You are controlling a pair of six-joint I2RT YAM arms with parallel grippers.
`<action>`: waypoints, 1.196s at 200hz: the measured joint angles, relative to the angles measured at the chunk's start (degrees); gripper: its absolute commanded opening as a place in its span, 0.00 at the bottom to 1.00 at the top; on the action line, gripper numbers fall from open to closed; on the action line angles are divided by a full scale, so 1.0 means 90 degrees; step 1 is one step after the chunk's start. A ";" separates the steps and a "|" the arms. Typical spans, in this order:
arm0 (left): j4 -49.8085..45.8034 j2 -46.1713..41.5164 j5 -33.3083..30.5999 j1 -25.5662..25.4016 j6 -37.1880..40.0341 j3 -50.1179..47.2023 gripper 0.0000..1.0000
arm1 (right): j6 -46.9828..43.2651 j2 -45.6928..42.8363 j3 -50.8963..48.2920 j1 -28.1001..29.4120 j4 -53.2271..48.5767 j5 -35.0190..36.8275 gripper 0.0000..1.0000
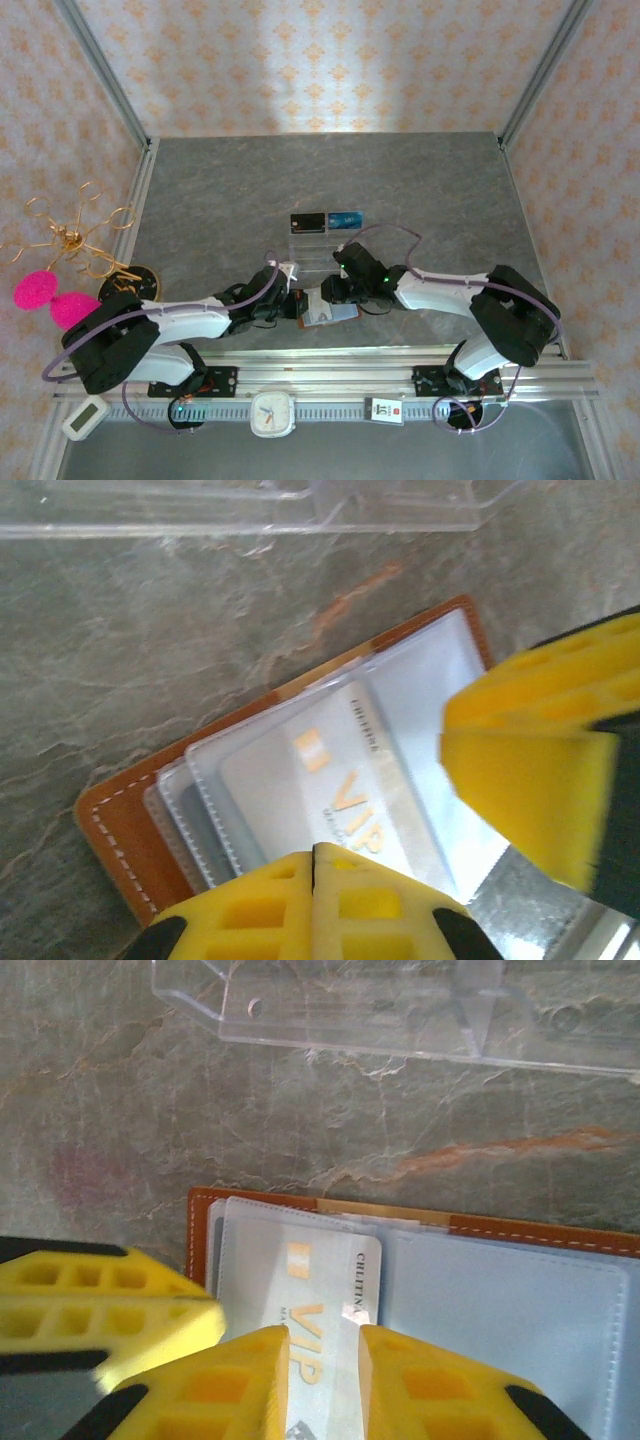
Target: Take the credit cards out of the card holder
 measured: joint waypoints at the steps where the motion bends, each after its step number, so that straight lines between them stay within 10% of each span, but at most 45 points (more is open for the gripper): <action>1: 0.0000 0.0007 0.0000 0.0000 0.0007 0.0000 0.00 | 0.0002 0.0005 0.0000 -0.0002 0.0007 -0.0015 0.24; 156: 0.0134 0.0270 0.0002 0.0046 0.0202 0.0002 0.00 | 0.0104 0.0396 -0.0221 -0.0151 0.0369 -0.0590 0.22; 239: 0.0223 0.0304 0.0007 0.0046 0.0206 0.0002 0.00 | 0.0493 0.0182 -0.0627 -0.0381 0.0816 -0.0828 0.00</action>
